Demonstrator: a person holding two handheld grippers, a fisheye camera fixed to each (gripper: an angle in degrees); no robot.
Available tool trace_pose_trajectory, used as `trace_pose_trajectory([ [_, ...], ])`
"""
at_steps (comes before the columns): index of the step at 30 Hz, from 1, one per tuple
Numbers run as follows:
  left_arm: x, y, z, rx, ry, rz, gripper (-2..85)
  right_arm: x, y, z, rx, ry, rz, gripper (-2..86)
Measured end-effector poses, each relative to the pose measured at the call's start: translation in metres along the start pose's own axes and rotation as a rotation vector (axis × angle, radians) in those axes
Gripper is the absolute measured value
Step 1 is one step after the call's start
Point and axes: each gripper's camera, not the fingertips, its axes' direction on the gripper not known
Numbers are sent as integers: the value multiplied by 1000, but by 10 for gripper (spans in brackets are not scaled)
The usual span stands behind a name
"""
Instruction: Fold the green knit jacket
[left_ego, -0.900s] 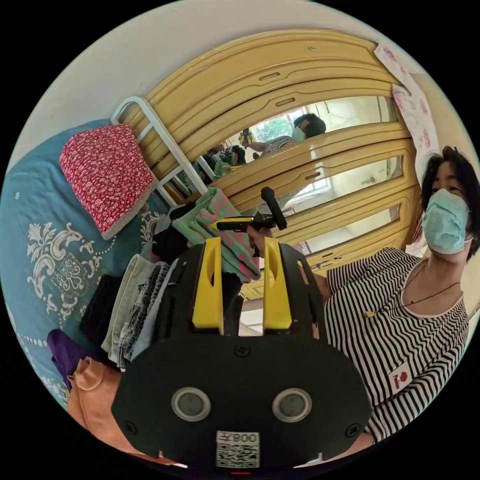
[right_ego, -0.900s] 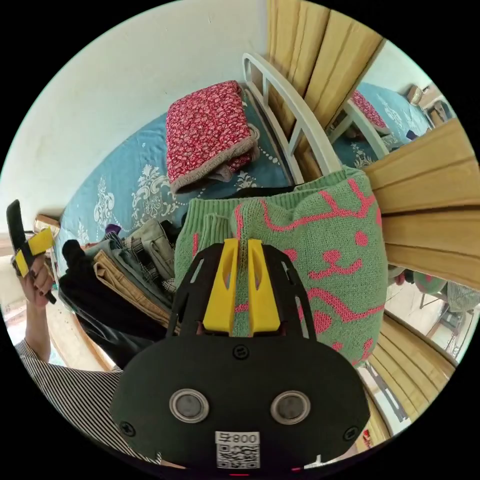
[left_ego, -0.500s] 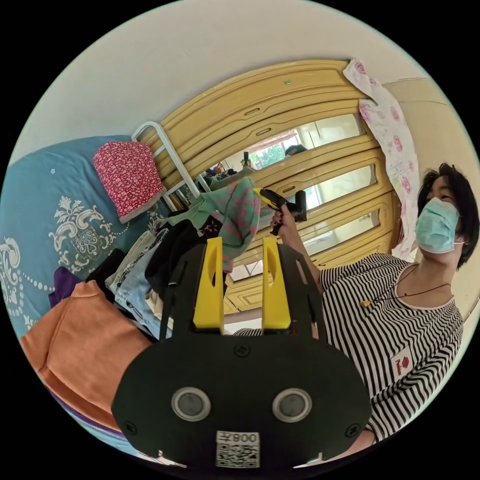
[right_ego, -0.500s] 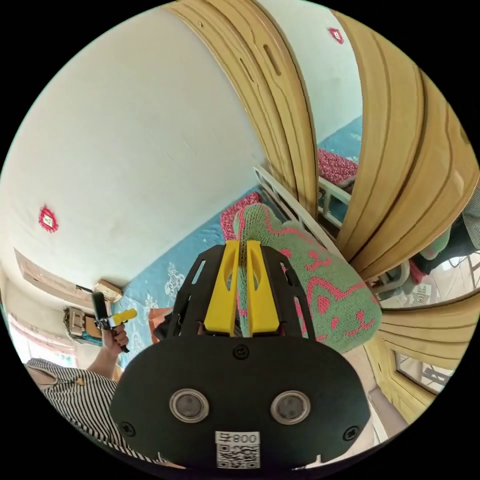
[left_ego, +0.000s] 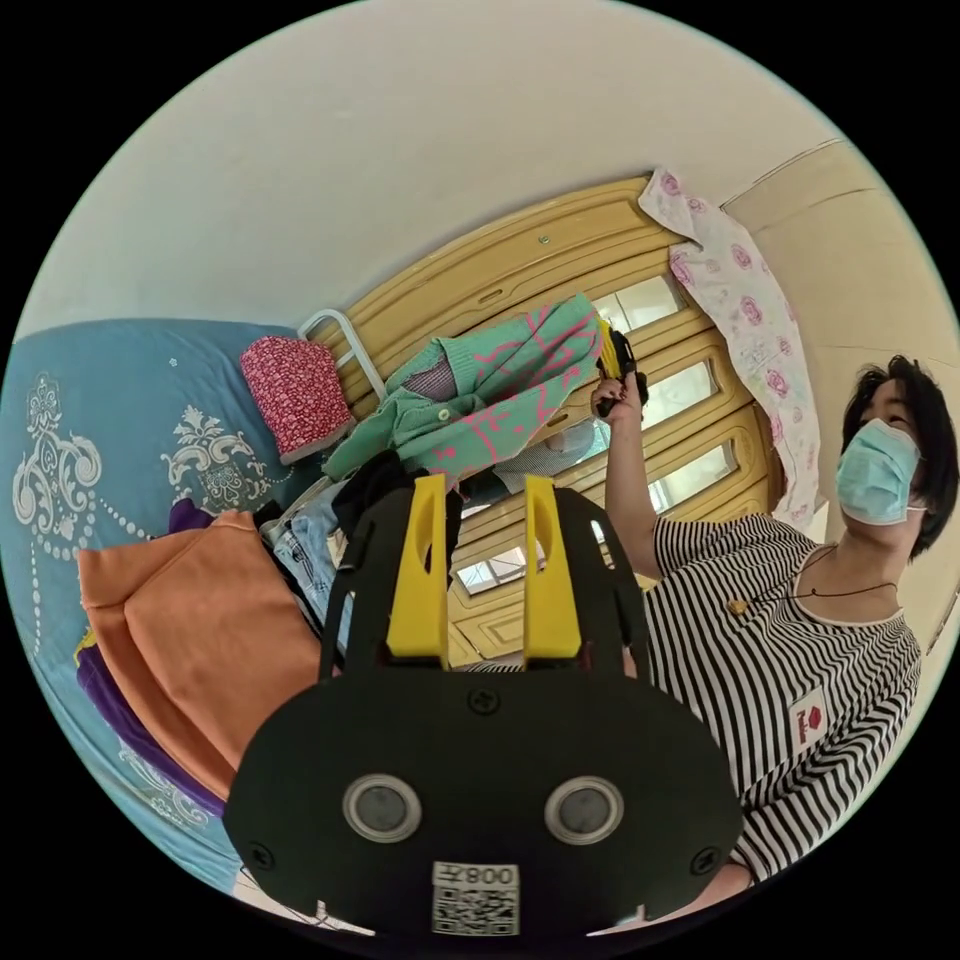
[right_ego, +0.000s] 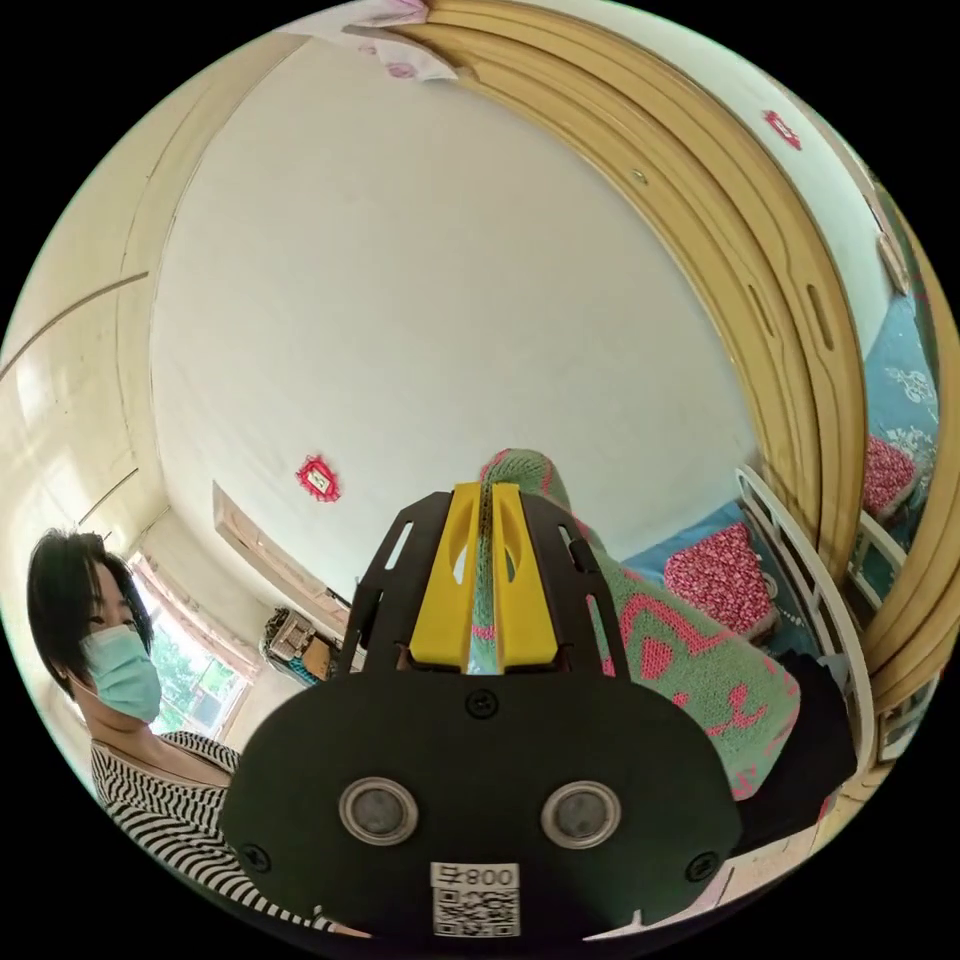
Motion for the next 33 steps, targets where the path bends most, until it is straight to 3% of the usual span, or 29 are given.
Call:
trace_pose_trajectory([
  [11, 137, -67, -7, 163, -120, 134, 144, -225, -66, -5, -7, -219, -301, 14],
  [19, 260, -90, -65, 371, -424, 191, 184, -394, -74, 35, -107, -409, -444, 13],
  [25, 347, -79, -37, 286, -611, 247, 183, -482, -66, 68, -203, -551, -465, 13],
  [30, 400, -58, -20, 235, -467, 266, 151, -530, -62, 91, -274, -618, -455, 13],
  [33, 442, -28, -13, 258, -520, 268, 155, -558, -62, 101, -319, -681, -442, 13],
])
